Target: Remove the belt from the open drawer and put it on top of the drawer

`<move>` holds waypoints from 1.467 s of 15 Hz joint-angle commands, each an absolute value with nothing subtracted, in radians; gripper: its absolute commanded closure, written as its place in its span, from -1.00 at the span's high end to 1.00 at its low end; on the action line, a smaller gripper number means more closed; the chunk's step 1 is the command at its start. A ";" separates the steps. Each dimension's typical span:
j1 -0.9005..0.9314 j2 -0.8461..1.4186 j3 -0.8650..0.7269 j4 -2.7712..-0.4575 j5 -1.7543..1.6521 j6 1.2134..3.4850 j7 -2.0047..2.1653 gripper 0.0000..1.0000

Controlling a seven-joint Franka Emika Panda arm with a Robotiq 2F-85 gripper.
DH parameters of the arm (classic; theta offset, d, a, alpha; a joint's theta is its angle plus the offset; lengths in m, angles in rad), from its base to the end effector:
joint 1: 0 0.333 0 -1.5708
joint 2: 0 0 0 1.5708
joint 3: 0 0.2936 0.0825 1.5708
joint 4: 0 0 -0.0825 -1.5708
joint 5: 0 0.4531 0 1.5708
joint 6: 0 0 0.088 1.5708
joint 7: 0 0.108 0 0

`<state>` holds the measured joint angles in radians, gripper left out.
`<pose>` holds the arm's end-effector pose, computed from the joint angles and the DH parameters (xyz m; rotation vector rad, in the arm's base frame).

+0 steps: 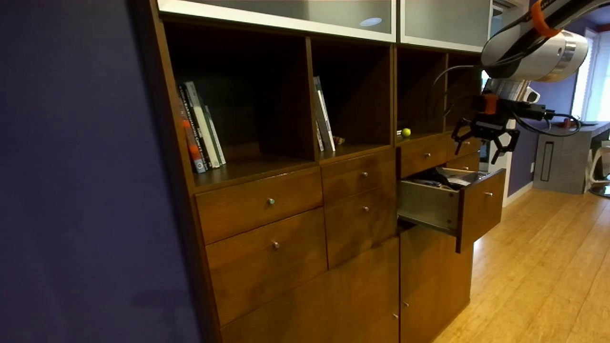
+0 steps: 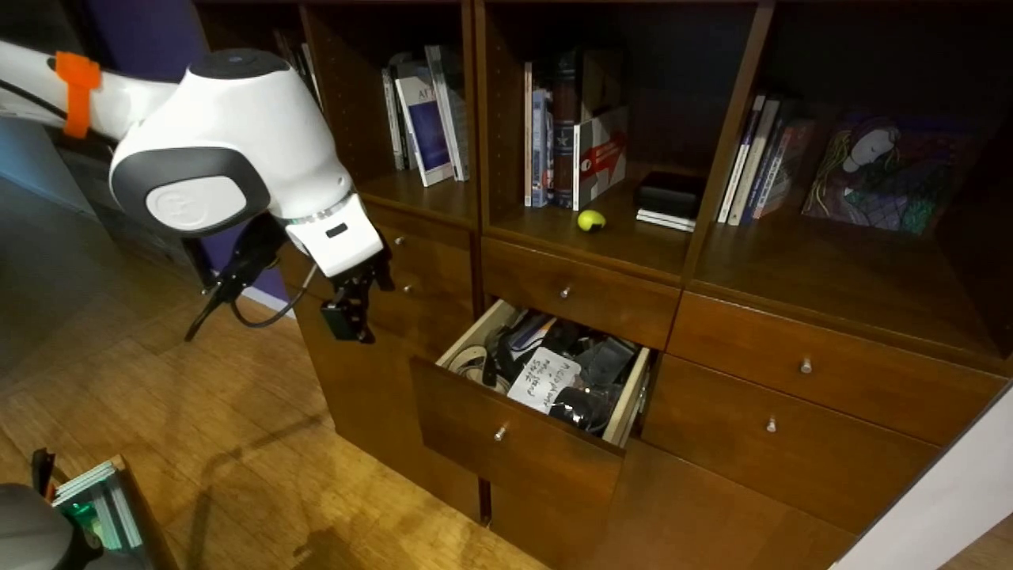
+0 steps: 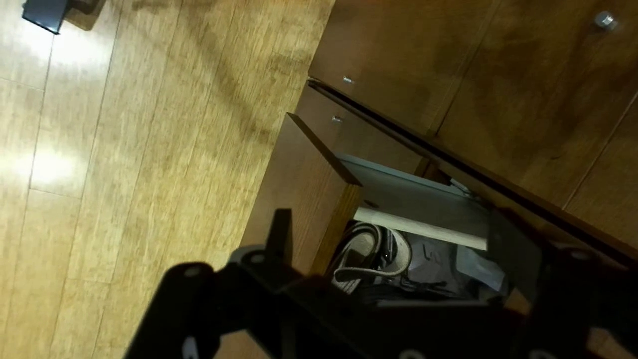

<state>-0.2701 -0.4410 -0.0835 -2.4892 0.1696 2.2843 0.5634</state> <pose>0.4715 -0.1685 0.4141 -2.5604 1.4144 -0.3122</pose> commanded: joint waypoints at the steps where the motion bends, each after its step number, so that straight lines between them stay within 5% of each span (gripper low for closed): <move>1: -0.281 -0.321 -0.067 -2.419 0.166 2.357 0.639 1.00; 9: -0.255 -0.087 -0.084 -2.289 0.134 2.524 0.777 1.00; 14: -0.226 0.018 -0.107 -2.223 0.140 2.553 0.828 0.44; 20: -0.194 0.101 -0.139 -2.171 0.126 2.549 0.879 0.11; 22: -0.184 0.122 -0.148 -2.157 0.131 2.550 0.882 -0.15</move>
